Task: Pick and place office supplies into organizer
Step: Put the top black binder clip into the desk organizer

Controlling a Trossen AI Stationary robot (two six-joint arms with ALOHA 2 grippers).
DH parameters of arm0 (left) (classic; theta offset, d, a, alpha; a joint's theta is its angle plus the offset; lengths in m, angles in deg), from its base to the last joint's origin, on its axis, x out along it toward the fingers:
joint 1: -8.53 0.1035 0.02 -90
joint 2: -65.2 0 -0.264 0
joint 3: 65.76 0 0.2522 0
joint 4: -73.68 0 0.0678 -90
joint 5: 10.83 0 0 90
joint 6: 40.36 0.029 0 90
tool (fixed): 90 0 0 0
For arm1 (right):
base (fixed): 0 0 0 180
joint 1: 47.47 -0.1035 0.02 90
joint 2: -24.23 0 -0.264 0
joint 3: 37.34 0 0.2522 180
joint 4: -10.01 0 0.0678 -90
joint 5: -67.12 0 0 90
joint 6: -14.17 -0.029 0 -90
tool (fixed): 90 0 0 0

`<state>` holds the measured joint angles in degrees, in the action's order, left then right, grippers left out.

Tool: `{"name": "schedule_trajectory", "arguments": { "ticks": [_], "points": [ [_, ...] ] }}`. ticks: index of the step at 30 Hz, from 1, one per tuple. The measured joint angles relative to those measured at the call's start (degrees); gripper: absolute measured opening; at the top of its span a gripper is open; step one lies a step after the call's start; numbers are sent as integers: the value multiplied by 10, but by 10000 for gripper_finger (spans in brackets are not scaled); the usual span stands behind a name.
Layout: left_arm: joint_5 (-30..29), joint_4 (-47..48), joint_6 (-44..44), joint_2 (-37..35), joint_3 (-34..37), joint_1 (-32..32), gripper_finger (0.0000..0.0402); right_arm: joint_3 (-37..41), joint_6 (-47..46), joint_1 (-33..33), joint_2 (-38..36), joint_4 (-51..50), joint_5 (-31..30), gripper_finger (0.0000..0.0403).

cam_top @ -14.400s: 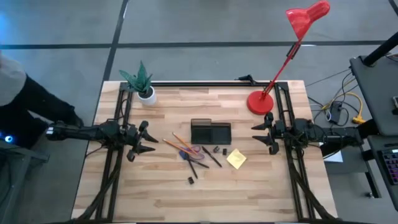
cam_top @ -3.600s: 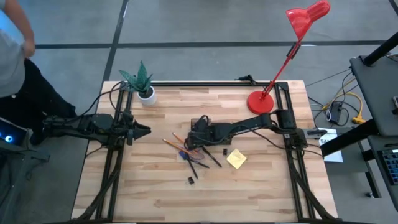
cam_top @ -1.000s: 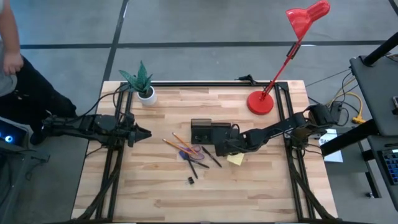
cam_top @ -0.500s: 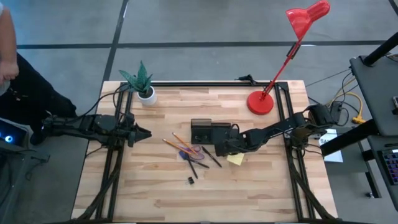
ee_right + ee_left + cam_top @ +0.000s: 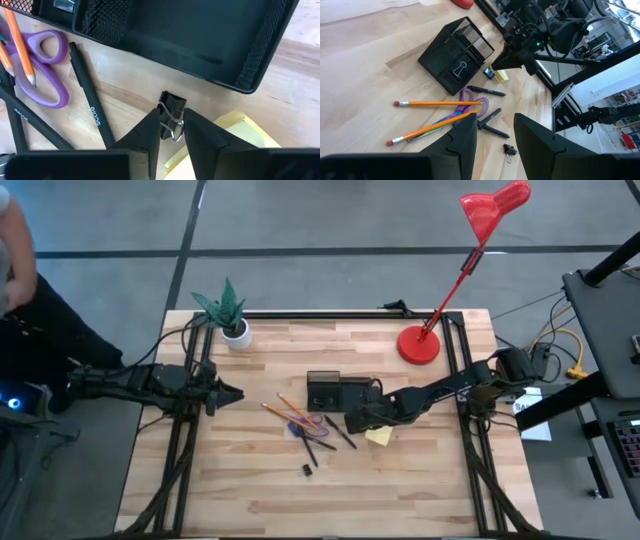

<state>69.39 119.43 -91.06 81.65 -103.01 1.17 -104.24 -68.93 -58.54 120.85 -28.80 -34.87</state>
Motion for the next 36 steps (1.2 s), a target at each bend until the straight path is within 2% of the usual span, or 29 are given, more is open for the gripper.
{"name": "schedule_trajectory", "arguments": {
  "ticks": [5, 10, 18, 25, 31, 36],
  "points": [
    [0, 0, 0, 0, 0, 0, 116, 0, 9, 0, 0, -1, 0, 32],
    [-1, 0, 0, 0, 0, 0, 116, 0, 15, 0, 0, -1, 11, 13],
    [-1, 0, 0, 0, 0, 0, 116, -7, 21, -4, 0, -3, 32, 8],
    [-1, 0, 1, -1, 0, 0, 116, -53, 32, -11, -1, -19, 36, 8],
    [-1, 0, 2, -1, 0, 0, 116, -114, 46, -7, -1, -18, 4, 8],
    [-1, 0, 5, -1, 0, 0, 116, -157, 64, 13, 3, -19, -46, 8]
  ]
}}
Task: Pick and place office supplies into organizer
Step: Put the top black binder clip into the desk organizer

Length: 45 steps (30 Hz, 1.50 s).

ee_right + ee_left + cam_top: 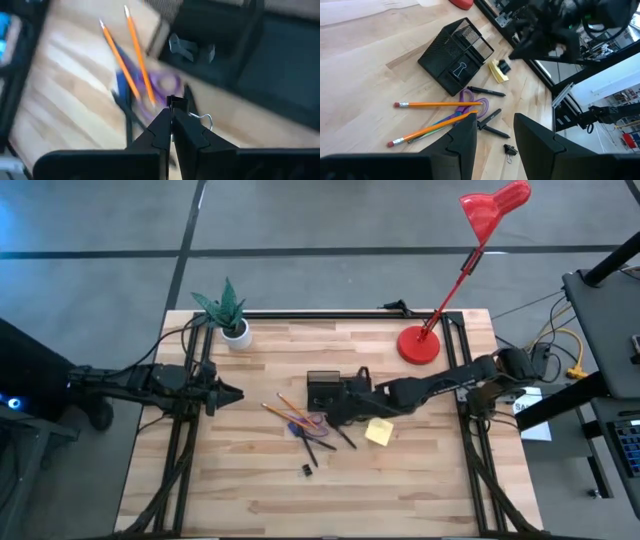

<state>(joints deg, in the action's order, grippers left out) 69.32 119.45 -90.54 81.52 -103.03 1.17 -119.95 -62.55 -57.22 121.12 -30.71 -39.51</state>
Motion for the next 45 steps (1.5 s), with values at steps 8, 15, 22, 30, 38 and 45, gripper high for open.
{"name": "schedule_trajectory", "arguments": {
  "ticks": [8, 15, 22, 30, 38, 45],
  "points": [
    [0, 3, 1, 0, 0, 0, 116, -33, 10, 47, 70, 33, -1, 8],
    [0, 4, 1, -3, 0, 0, 116, -107, 23, 55, 161, 33, 18, 9],
    [3, 3, 0, -5, 0, 0, 116, -201, 59, 54, 216, -29, 4, 9],
    [4, 4, 0, -10, 0, 0, 116, -237, 73, 55, 229, -103, -28, 9],
    [6, 4, 1, -11, 0, 0, 116, -237, 56, 61, 229, -100, -54, 8],
    [6, 5, 12, -11, 0, 0, 116, -237, 49, 61, 232, -91, -56, 8]
  ]
}}
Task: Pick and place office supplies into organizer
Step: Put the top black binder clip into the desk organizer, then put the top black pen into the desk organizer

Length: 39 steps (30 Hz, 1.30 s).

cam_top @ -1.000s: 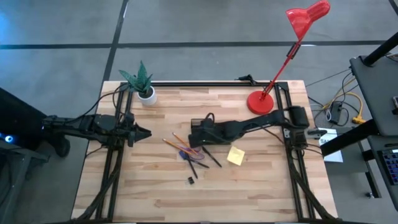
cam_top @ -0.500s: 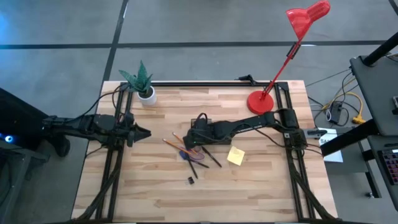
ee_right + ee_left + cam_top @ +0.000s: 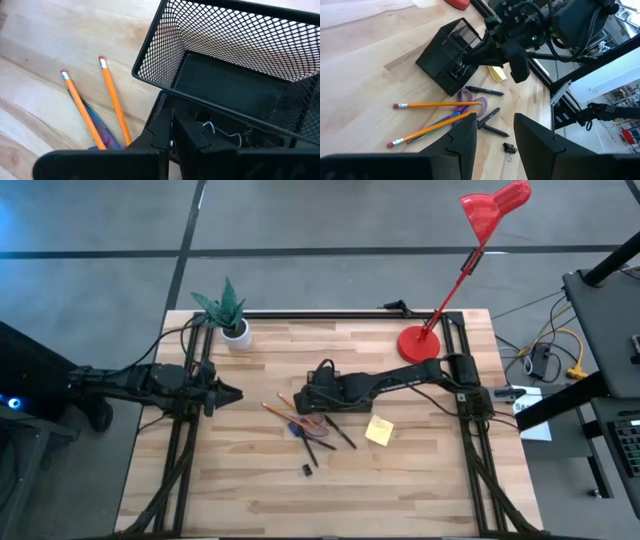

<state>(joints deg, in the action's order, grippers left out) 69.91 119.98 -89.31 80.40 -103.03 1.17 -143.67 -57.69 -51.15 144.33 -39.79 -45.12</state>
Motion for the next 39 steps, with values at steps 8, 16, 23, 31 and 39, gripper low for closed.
{"name": "schedule_trajectory", "arguments": {
  "ticks": [8, 16, 23, 31, 39],
  "points": [
    [0, 1, 4, -1, 0, 0, 116, 0, -17, -1, 27, 47, 11, 10],
    [0, 13, 4, -3, 0, 0, 116, -2, -13, -6, 24, 36, 19, 71],
    [7, 15, 4, -5, 0, 0, 116, -55, 199, -43, 6, -82, 59, 147],
    [32, 14, 3, -8, 0, 0, 116, -65, 283, -106, 8, -174, 162, 173],
    [32, 14, -2, -9, 0, 0, 116, -5, 148, -119, 15, -149, 154, 171]
  ]
}}
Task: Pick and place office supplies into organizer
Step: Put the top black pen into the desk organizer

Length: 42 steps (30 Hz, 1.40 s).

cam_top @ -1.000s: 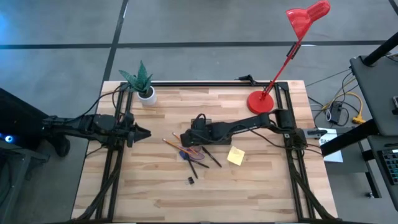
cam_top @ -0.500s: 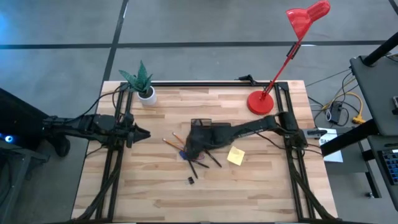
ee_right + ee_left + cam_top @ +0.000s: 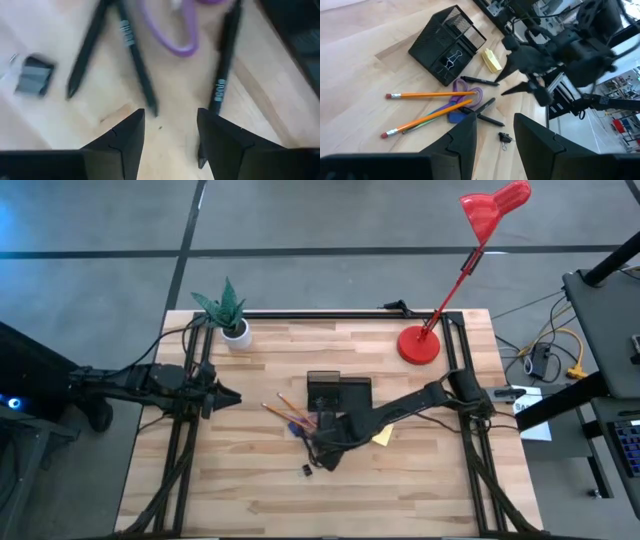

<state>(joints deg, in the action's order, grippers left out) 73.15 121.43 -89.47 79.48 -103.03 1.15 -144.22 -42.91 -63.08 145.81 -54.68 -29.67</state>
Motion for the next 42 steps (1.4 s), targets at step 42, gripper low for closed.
{"name": "schedule_trajectory", "arguments": {
  "ticks": [42],
  "points": [
    [-2, -2, 6, -3, -11, 0, 116, 19, 10, 90, 41, 21, -10, 66]
  ]
}}
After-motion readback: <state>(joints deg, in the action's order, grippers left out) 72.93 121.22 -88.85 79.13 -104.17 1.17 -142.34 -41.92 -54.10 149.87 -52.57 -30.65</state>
